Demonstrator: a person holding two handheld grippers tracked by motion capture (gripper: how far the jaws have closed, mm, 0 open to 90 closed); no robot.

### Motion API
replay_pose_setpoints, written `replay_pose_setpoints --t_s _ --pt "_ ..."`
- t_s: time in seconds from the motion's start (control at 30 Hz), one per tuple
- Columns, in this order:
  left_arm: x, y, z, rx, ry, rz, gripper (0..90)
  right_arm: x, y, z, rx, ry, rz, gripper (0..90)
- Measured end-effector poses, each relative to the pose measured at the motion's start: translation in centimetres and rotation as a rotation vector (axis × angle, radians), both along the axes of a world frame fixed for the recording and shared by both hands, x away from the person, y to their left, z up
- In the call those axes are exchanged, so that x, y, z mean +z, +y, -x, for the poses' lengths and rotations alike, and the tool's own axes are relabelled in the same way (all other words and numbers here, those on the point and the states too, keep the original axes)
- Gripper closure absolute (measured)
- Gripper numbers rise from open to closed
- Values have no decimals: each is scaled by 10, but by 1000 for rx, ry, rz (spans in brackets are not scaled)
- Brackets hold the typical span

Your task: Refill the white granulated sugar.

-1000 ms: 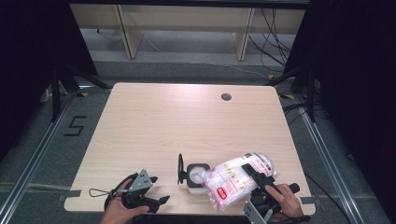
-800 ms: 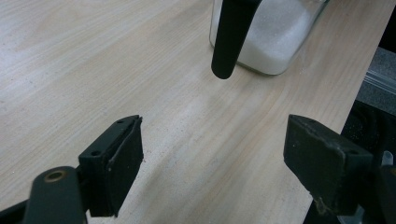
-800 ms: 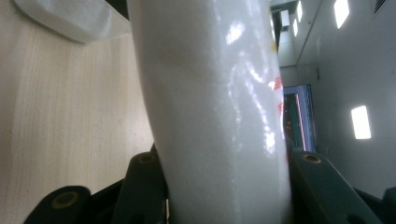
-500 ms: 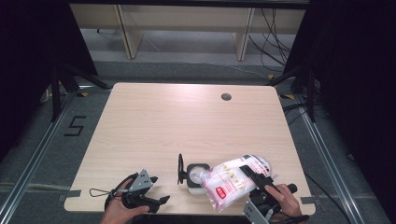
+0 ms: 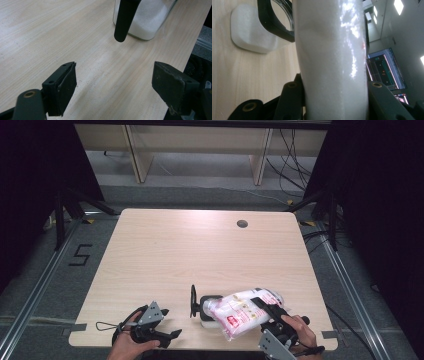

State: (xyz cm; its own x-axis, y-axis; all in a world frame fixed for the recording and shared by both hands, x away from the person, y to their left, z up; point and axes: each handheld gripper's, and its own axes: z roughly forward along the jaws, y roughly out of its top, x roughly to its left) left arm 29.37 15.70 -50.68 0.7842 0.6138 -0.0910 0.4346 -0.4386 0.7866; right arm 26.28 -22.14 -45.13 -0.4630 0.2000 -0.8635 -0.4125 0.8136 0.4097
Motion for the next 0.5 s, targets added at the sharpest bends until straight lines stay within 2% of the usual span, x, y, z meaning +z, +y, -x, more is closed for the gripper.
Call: replay_pose_setpoints --t_s 0.03,0.07,0.1,0.13,0.2,0.23,0.27,0.33,0.37,0.4,0.43,0.5 --pt "0 1 -1 -5 -4 -21 194 0 0 0 1 10 -9 641" --pt "1 2 -1 -8 -5 -23 194 0 0 0 5 3 -11 641" --pt "1 2 -1 -9 -5 -24 194 5 -1 -2 33 -39 19 642" --pt "1 2 -1 -11 -5 -27 194 1 -2 0 11 8 -30 642" --pt "1 2 -1 -13 -3 -33 194 3 -4 -2 15 25 -39 643" --pt "1 2 -1 -8 -5 -24 194 4 -6 -2 5 14 -63 643" --pt "1 1 -1 -8 -6 -20 194 3 -6 -2 -2 39 -78 644" --pt "0 1 -1 -6 -7 -21 194 6 -8 -6 16 23 -57 644" --pt "0 -1 1 1 3 9 194 6 -9 -8 15 20 -57 645" --pt "0 0 0 1 0 0 194 3 -9 -8 -4 58 -83 646" --pt "0 1 -1 -6 -5 -23 194 5 -10 -11 16 29 -62 647" --pt "0 1 -1 -10 -4 -9 194 4 -12 -13 11 62 -91 648"
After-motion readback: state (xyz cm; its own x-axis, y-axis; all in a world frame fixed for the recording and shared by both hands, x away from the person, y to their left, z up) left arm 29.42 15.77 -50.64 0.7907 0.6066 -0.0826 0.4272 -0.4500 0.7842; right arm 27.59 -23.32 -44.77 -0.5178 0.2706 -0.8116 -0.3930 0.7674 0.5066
